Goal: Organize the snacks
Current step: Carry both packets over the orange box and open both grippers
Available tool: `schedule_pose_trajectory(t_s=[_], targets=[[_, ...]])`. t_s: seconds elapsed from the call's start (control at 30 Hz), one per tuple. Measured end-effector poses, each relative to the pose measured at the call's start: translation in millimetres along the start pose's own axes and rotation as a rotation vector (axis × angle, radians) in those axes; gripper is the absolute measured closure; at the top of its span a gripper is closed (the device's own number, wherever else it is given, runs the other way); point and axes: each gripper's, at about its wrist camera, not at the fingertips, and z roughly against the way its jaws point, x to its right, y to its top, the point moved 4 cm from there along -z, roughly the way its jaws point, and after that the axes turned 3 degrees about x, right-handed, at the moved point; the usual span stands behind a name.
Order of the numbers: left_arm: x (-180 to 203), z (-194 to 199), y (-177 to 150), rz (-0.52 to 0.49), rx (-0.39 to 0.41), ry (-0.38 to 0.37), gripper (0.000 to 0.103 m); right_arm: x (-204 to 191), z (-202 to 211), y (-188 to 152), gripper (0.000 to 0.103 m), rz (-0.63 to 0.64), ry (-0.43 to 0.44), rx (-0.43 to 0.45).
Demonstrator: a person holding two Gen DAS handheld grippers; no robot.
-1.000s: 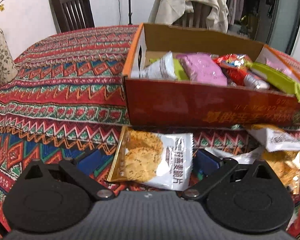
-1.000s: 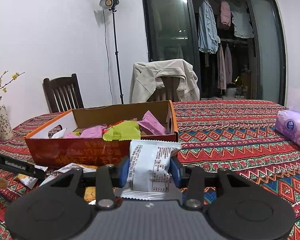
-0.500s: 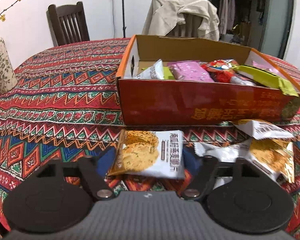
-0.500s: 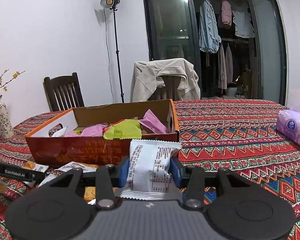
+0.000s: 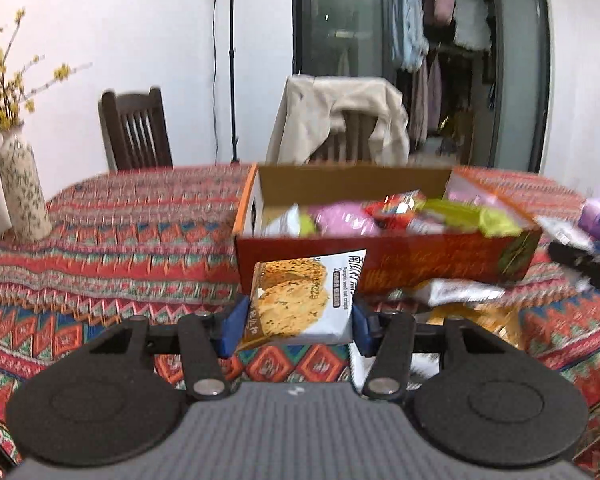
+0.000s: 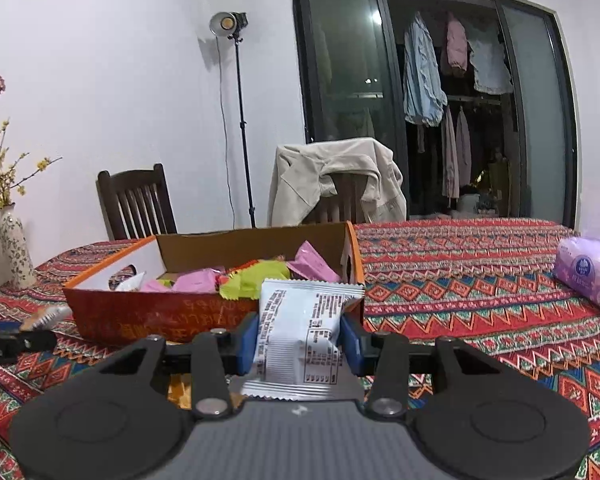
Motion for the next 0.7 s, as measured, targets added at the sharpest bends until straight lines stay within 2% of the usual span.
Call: schedule_pose_trajectory(t_s=[0.13, 0.33, 0.6, 0.7], targets=[[4, 10, 22, 0.013, 0.079, 0.000, 0.049, -12, 7, 13, 0.060, 0.022, 0.023, 0.024], [14, 7, 53, 0.031, 0.156, -0.004, 0.049, -38, 1, 42, 0.060, 0.061, 0.059, 0.050], [32, -15, 87, 0.019, 0.236, 0.014, 0.049, -67, -35, 74, 0.060, 0.081, 0.065, 0.063], [32, -31, 95, 0.034, 0.236, 0.031, 0.049, -69, -54, 82, 0.060, 0.071, 0.055, 0.058]])
